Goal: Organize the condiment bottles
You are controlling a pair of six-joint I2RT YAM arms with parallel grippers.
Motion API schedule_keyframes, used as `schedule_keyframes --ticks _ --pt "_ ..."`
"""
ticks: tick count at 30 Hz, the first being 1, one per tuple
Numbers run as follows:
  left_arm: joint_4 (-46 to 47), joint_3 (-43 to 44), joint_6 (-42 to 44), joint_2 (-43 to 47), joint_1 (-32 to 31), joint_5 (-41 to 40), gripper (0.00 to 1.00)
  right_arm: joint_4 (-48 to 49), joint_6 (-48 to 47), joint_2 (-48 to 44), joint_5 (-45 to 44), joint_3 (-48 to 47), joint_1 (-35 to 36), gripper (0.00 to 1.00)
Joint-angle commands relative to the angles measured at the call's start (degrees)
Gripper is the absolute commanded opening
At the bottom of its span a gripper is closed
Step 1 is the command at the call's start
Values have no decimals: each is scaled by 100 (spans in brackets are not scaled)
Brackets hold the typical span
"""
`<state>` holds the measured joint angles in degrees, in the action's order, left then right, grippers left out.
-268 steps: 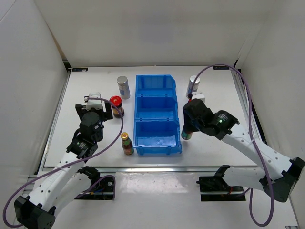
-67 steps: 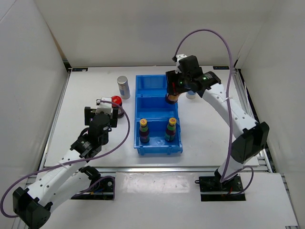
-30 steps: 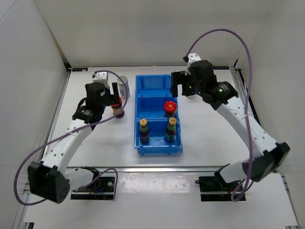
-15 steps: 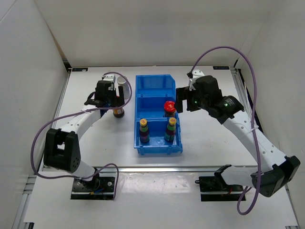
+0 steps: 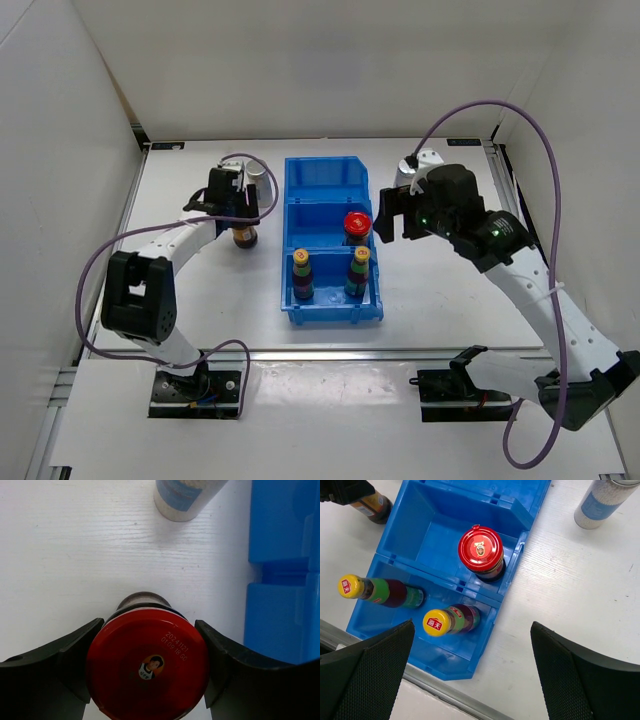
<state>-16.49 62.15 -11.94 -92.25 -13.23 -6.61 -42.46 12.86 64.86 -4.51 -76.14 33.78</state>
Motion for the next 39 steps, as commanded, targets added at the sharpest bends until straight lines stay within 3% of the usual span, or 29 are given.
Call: schedule_keyframes --ticks 1,4,8,15,21,30,36,39 --pt "-38 752 166 742 23 -7 43 -35 -100 -166 -102 -68 6 100" --pt "-170 1201 271 1068 -108 64 33 -35 -100 -219 -155 37 6 100" --pt "-232 1859 386 1244 -460 230 32 -35 -161 -272 -277 90 6 100" --pt "-48 2319 280 754 -1014 1600 29 -87 -161 -386 -392 283 6 100" --pt "225 2126 333 243 -1585 1540 29 -280 -161 -562 -445 284 6 100" --pt "331 1784 439 -548 -1955 759 29 -693 -267 -905 -612 284 6 100" --pt "383 1660 500 -882 -1955 442 42 -746 -267 -1019 -674 389 6 100" --pt "383 1660 500 -935 -2008 293 54 -746 -214 -1019 -674 442 6 100"
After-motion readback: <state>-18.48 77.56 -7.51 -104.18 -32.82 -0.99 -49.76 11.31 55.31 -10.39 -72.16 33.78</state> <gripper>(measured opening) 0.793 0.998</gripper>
